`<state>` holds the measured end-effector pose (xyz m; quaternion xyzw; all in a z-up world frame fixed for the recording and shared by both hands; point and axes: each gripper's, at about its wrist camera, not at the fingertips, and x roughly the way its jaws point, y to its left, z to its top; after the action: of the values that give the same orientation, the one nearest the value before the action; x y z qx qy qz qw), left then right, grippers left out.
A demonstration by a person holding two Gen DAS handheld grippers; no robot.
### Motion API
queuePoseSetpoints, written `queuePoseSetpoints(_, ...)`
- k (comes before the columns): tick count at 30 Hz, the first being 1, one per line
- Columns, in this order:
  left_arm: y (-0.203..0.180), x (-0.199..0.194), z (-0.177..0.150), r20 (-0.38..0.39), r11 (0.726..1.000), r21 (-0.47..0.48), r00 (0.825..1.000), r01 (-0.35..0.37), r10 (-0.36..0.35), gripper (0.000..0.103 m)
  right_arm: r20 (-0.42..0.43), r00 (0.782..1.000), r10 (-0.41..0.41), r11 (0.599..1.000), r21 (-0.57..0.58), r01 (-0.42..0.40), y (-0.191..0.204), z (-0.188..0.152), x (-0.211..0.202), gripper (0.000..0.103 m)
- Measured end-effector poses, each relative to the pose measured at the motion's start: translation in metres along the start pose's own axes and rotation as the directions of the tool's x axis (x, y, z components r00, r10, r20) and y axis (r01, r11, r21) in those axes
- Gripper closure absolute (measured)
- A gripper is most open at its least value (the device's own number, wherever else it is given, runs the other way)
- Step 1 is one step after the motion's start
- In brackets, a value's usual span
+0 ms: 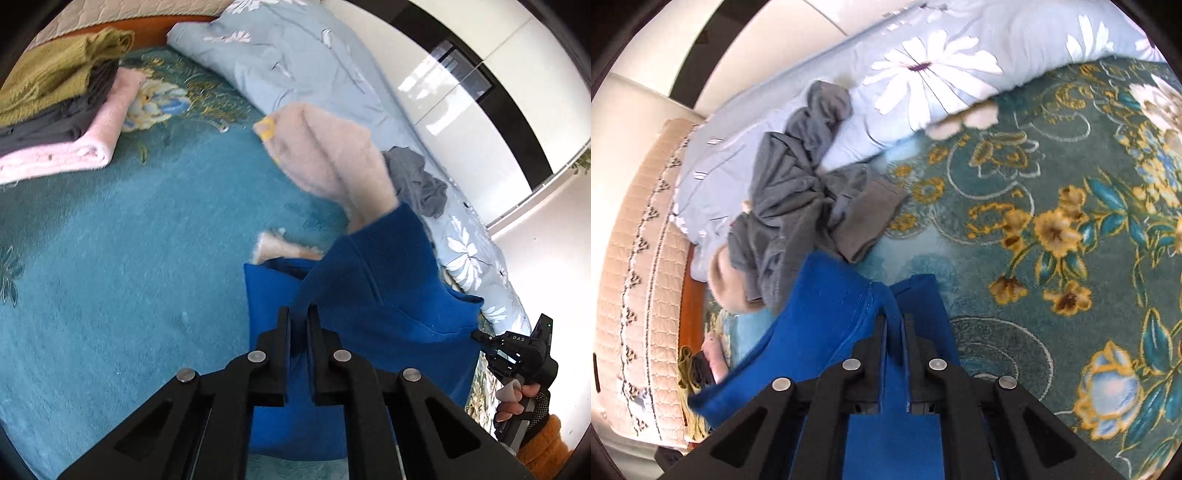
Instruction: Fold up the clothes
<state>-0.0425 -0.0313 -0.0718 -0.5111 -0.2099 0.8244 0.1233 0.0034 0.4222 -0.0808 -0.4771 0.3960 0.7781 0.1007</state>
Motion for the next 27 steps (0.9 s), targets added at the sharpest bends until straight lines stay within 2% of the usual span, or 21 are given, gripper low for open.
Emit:
queuePoseSetpoints(3, 0.010, 0.014, -0.002, -0.055, 0.998, -0.046, 0.998, -0.040, 0.038, 0.096, -0.035, 0.999, -0.028, 0.999, 0.039, 0.029, -0.002, -0.003, 0.014, 0.095)
queuePoseSetpoints(9, 0.014, 0.016, -0.001, -0.063, 0.996, -0.078, 0.998, -0.036, 0.031, 0.092, -0.058, 0.996, -0.066, 0.996, 0.050, 0.069, -0.004, -0.001, 0.024, 0.092)
queuePoseSetpoints(12, 0.023, 0.018, 0.000, -0.069, 0.992, -0.124, 0.997, -0.040, 0.032, 0.074, -0.070, 0.994, -0.078, 0.995, 0.052, 0.082, -0.007, -0.001, 0.023, 0.089)
queuePoseSetpoints(15, 0.034, 0.015, -0.001, -0.072, 0.980, -0.198, 0.997, -0.006, -0.009, 0.061, -0.061, 0.993, -0.101, 0.994, 0.044, 0.103, -0.010, 0.000, 0.013, 0.069)
queuePoseSetpoints(16, 0.037, 0.013, -0.001, -0.075, 0.975, -0.220, 0.997, -0.001, -0.015, 0.058, -0.057, 0.993, -0.100, 0.994, 0.042, 0.102, -0.011, 0.000, 0.008, 0.068)
queuePoseSetpoints(20, 0.046, 0.004, -0.004, -0.069, 0.956, -0.294, 0.997, 0.007, -0.029, 0.055, -0.006, 1.000, 0.004, 0.998, 0.062, -0.003, -0.029, -0.008, -0.026, 0.055)
queuePoseSetpoints(22, 0.051, 0.000, -0.006, -0.066, 0.943, -0.331, 0.997, 0.005, -0.029, 0.054, 0.007, 1.000, 0.030, 0.996, 0.084, -0.030, -0.047, -0.016, -0.040, 0.049)
queuePoseSetpoints(27, 0.057, -0.007, -0.012, -0.068, 0.922, -0.386, 0.997, -0.006, -0.022, 0.054, -0.029, 0.995, 0.097, 0.965, 0.247, -0.087, -0.112, -0.057, -0.049, 0.041)
